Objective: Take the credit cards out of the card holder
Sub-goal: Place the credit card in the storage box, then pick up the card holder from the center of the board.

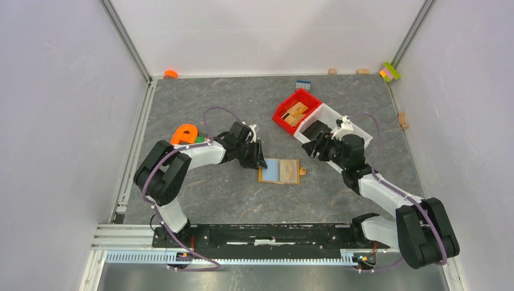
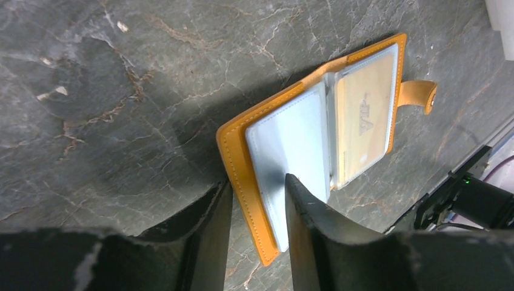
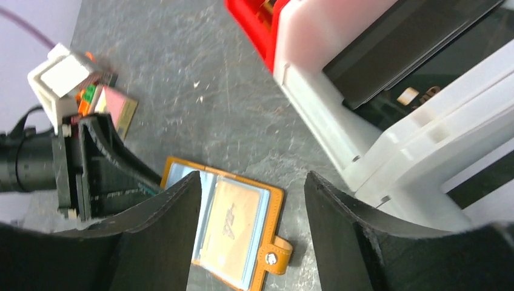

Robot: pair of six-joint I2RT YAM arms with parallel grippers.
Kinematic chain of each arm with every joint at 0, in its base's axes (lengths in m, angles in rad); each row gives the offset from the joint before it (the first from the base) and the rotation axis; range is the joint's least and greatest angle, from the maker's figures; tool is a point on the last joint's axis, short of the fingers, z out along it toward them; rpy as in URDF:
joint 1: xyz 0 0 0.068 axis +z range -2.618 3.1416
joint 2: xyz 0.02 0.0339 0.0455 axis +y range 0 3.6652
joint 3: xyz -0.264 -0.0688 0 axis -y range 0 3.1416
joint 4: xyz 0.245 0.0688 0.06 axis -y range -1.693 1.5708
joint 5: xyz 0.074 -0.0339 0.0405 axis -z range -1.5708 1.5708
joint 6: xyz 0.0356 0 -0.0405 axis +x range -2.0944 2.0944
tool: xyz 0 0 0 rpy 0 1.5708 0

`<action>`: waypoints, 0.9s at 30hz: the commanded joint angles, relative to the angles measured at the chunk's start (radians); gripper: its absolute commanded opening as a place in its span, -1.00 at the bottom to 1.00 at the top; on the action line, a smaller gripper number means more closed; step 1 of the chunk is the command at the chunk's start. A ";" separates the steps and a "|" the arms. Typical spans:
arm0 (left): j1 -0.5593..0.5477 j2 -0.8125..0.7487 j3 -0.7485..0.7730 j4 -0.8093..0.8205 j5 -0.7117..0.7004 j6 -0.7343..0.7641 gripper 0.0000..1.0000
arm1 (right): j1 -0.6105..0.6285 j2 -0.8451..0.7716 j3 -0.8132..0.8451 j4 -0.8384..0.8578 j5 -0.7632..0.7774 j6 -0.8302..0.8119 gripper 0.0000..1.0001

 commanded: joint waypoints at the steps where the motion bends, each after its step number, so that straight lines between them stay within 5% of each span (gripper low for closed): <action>1: 0.010 0.021 0.023 0.010 0.068 -0.019 -0.27 | 0.040 -0.007 -0.035 0.097 -0.077 -0.087 0.35; 6: 0.044 -0.024 -0.043 0.160 0.158 -0.069 -0.95 | 0.062 0.073 -0.007 0.084 -0.109 -0.107 0.35; 11: 0.070 -0.119 -0.099 0.194 0.103 -0.067 -0.95 | 0.063 0.108 0.009 0.072 -0.147 -0.104 0.37; 17: 0.082 -0.225 -0.149 0.198 0.007 -0.047 -0.95 | 0.106 0.132 0.046 -0.018 -0.104 -0.142 0.69; 27: 0.079 -0.158 -0.090 0.080 -0.054 -0.021 -0.95 | 0.177 0.267 0.129 -0.114 -0.017 -0.191 0.61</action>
